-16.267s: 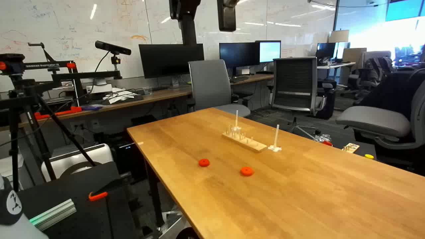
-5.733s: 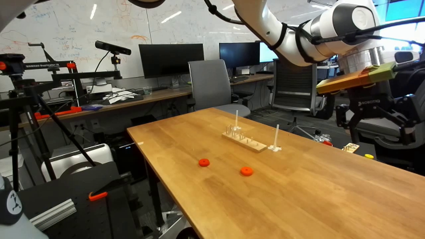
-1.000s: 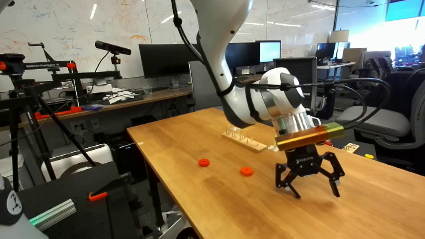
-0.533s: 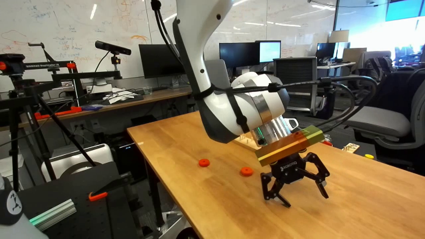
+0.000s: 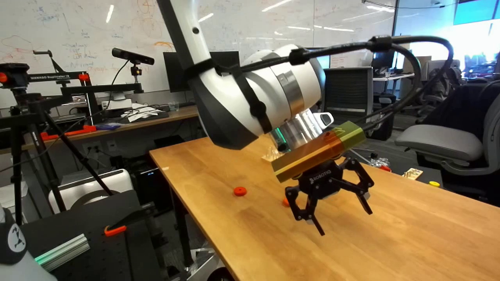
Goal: Pick up the orange ring on the right and place it on the wooden stand
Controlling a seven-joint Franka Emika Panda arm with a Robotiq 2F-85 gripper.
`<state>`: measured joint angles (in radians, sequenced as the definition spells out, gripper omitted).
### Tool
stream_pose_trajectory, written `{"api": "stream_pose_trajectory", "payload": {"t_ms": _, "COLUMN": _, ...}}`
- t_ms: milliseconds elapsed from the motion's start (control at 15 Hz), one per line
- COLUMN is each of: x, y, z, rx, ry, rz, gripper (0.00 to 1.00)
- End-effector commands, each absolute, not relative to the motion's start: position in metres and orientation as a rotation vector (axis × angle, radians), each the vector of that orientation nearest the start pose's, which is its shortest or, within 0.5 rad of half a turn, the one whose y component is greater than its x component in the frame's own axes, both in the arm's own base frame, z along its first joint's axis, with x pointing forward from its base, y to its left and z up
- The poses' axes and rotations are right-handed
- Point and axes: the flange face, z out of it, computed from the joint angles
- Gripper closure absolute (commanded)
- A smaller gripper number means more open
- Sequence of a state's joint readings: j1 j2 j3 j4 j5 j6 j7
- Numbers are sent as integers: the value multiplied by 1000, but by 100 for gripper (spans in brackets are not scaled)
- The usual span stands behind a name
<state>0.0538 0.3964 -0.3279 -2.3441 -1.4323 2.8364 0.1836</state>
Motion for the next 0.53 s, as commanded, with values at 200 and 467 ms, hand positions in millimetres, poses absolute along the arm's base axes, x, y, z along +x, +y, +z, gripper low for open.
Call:
{"api": "stream_pose_trajectory", "payload": {"t_ms": 200, "x": 458, "y": -84, "z": 181, "rx": 2294, "ry": 1178, "rz": 27, "gripper": 0}}
{"api": "stream_pose_trajectory", "payload": {"t_ms": 467, "x": 458, "y": -78, "z": 174, "rx": 2288, "ry": 1198, "rz": 3, "gripper": 0}}
